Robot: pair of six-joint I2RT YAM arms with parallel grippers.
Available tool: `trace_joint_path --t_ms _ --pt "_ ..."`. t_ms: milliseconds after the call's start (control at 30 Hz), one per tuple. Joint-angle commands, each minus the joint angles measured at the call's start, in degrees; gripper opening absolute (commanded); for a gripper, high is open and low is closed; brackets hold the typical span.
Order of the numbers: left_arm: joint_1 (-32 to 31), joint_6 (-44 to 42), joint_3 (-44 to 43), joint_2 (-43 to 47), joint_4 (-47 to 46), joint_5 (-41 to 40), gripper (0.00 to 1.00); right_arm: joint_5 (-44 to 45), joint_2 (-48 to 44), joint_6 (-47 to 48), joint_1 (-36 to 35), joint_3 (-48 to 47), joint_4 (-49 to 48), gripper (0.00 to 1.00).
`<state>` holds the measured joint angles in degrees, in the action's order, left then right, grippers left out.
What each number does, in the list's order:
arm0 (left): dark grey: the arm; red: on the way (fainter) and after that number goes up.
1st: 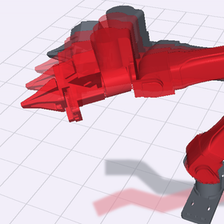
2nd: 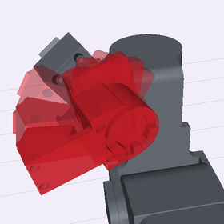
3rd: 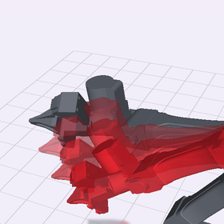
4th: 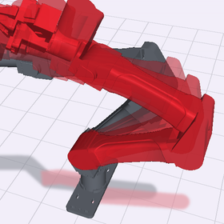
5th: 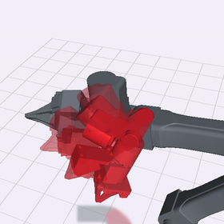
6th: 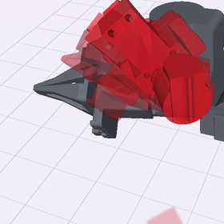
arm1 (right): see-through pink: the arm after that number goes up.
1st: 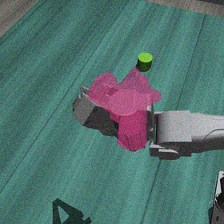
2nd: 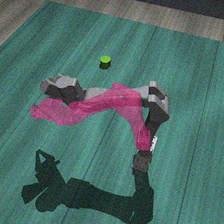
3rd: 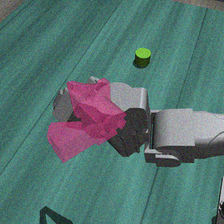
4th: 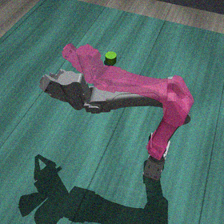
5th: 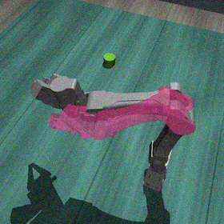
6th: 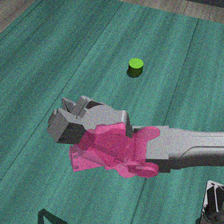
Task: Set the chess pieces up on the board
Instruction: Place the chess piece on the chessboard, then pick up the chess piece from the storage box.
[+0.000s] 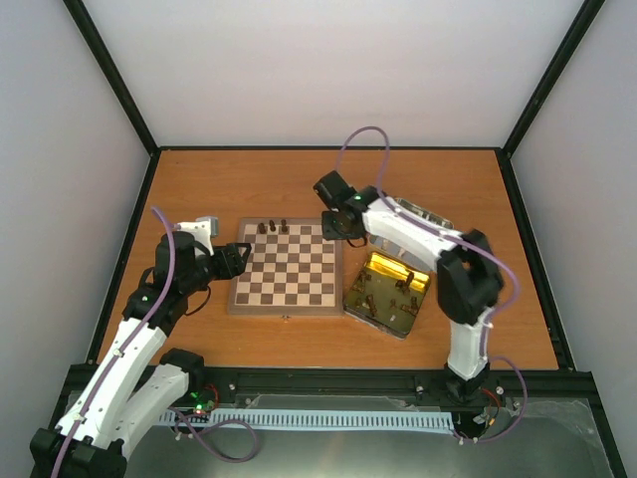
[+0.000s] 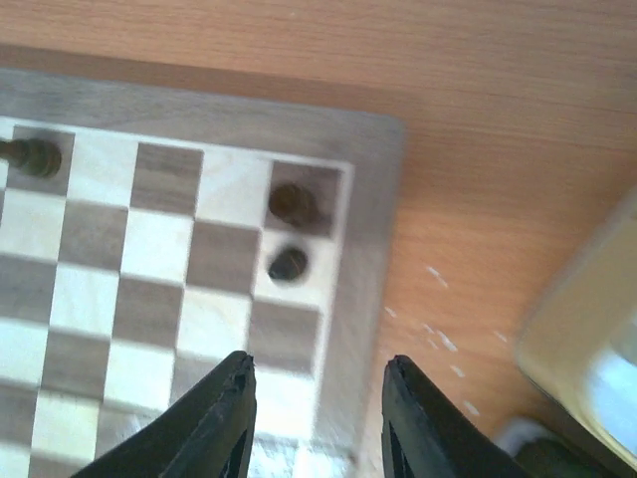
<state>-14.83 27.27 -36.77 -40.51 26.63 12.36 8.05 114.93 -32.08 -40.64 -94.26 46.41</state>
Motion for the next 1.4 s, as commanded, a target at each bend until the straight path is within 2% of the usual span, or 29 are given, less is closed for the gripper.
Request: trace_joint_path --t_ms 0,233,400,833,1067,1300,1367 --pt "0.2 -1.2 -0.1 0.1 -1.5 0.9 0.71 7.1 -14.1 -3.1 0.4 12.1 -0.6 0.36" --pt "0.2 -1.3 -0.1 -0.9 -1.8 1.9 0.7 9.9 -30.1 -11.6 2.1 33.9 -1.3 0.35" --pt "0.2 -1.3 0.0 -1.3 -2.0 2.1 0.7 10.4 -32.1 -12.4 3.4 41.2 -2.2 0.34" --pt "0.2 -1.3 -0.1 -1.4 -1.7 1.4 0.7 7.9 -29.0 -9.1 7.5 45.6 -9.7 0.3" --pt "0.2 -1.2 -0.1 -1.5 -1.6 1.4 0.7 8.1 -26.6 -9.4 8.2 45.9 -9.8 0.23" --pt "0.2 -1.2 -0.1 -1.2 -1.6 1.2 0.7 7.0 -26.4 -8.9 8.2 46.1 -9.9 0.05" --pt "0.2 -1.2 -0.1 -1.1 -1.6 1.2 0.71 6.7 -26.9 -9.1 8.2 45.7 -9.3 0.03"
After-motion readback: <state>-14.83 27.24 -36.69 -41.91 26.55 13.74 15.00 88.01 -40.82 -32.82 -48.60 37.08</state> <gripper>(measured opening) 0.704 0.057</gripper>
